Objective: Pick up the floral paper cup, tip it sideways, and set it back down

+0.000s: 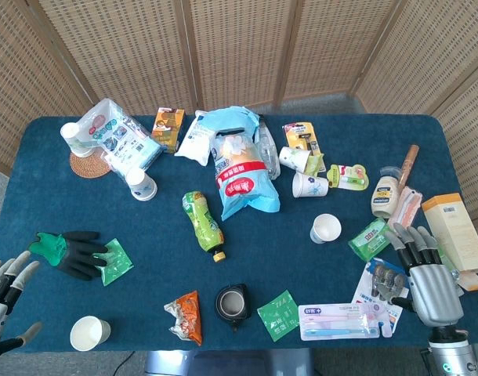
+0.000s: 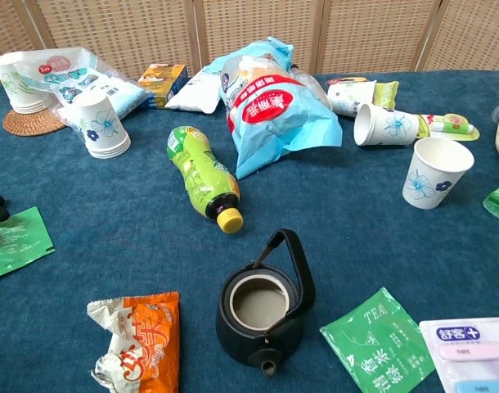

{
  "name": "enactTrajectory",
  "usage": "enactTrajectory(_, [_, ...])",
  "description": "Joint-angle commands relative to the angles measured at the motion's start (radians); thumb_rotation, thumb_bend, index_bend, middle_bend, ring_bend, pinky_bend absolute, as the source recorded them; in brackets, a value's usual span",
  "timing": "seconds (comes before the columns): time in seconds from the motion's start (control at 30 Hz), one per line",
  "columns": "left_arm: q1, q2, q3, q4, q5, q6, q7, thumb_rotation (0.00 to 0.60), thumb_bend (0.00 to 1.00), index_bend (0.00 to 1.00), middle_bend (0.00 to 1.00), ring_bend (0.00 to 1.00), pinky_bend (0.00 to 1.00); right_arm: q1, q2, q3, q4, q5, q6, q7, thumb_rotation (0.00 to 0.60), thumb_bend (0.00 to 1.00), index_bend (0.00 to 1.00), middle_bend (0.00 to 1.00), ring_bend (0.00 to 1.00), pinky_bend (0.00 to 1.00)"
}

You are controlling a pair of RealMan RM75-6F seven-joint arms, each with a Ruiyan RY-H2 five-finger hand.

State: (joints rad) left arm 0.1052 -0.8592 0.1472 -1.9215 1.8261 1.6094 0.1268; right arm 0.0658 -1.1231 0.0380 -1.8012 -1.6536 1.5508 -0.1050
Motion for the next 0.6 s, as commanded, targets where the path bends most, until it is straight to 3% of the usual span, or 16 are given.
enactTrajectory(0.03, [0.0,0.0,0.0,0.001,0.0,0.0,0.0,0.6,0.24,0.0,0.0,0.0,0.0,0.0,0.0,0.0,0.0,0.0,0.0,-0.001,0.6,0.07,0.12,0.0,0.0,0.0])
enactTrajectory(0.6, [0.001,0.005,0.002,0.001,0.006,0.006,-0.013,0.6,0.24,0.0,0.0,0.0,0.0,0.021,0.002,-0.014,-0.004,0.016,-0.056,0.072,0.6,0.08,0.12,0.0,0.0,0.0])
